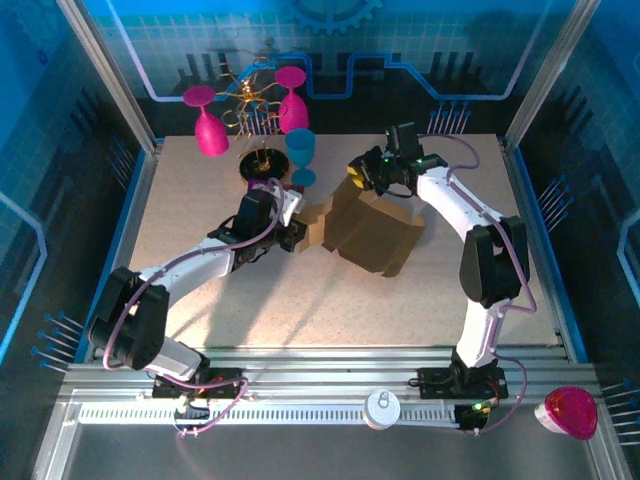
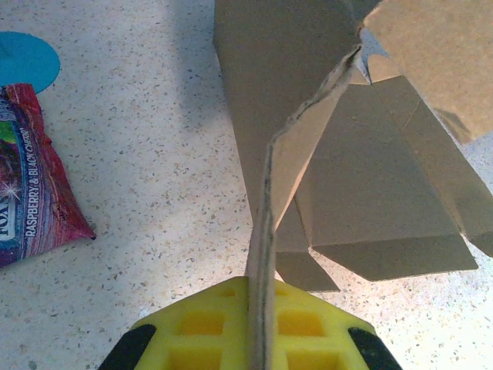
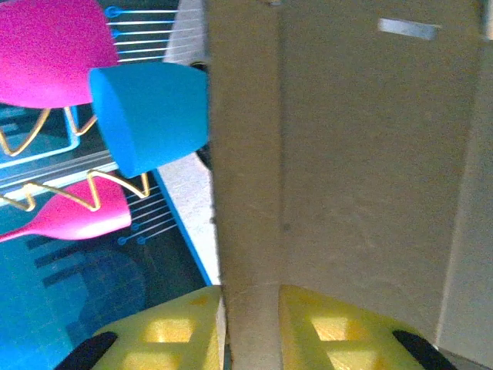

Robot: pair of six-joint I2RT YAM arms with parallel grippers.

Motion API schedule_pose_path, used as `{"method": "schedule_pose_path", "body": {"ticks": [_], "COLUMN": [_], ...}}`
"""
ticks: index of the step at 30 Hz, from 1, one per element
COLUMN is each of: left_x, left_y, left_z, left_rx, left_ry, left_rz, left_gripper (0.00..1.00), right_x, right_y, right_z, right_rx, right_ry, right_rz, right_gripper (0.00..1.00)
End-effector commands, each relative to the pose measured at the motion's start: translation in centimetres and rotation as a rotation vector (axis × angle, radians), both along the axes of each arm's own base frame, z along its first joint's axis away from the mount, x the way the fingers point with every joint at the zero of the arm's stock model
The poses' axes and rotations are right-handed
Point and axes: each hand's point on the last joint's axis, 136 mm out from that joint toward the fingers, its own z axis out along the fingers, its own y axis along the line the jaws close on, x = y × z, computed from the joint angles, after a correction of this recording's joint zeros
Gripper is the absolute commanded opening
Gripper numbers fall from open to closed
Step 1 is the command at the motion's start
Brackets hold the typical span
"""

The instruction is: Fold the paper box

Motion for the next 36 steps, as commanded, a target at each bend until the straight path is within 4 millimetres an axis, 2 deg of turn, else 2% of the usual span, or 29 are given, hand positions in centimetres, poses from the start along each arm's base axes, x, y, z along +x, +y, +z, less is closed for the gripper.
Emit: {"method": "schedule_pose_path", "body": {"ticks": [1, 7, 14, 16, 18, 20, 26, 32, 36], "left_x": [-1.0, -1.0, -1.0, -1.0, -0.9, -0.9, -0.9, -0.8, -0.8], "left_y": [0.0, 0.1, 0.6, 0.8, 0.9, 1.1, 1.1, 1.2, 1.3], "left_z": [-0.4, -0.4, -0.5, -0.5, -0.5, -0.6, -0.7, -0.9, -1.2], "left_rx": [-0.011, -0.007, -0.003, -0.003, -0.003, -0.005, -0.011, -0.008, -0.003], "left_ry": [0.041, 0.042, 0.046, 0.049, 0.051, 0.055, 0.058, 0.064, 0.071], "left_rz": [-0.021, -0.021, -0.011, -0.005, -0.001, 0.005, 0.005, 0.010, 0.020], "left_gripper": [0.00, 0.00, 0.00, 0.00, 0.00, 0.00, 0.00, 0.00, 0.00], "right_x": [0.1, -0.2, -0.2, -0.4, -0.6, -0.7, -0.6, -0.9, -1.2], "right_y": [0.8, 0.7, 0.6, 0.5, 0.5, 0.4, 0.4, 0.2, 0.0], "right_z": [0.6, -0.5, -1.1, -1.3, -1.3, -1.2, -0.8, -0.6, -0.6], "right_rx": [0.092, 0.115, 0.126, 0.127, 0.137, 0.140, 0.150, 0.166, 0.170], "right_ry": [-0.016, -0.016, -0.026, -0.027, -0.029, -0.033, -0.050, -0.058, -0.061], "right_rz": [0.000, -0.015, -0.036, -0.041, -0.044, -0.051, -0.056, -0.072, -0.079], "right_gripper": [0.23, 0.23, 0.12, 0.14, 0.23, 0.24, 0.18, 0.21, 0.14]}}
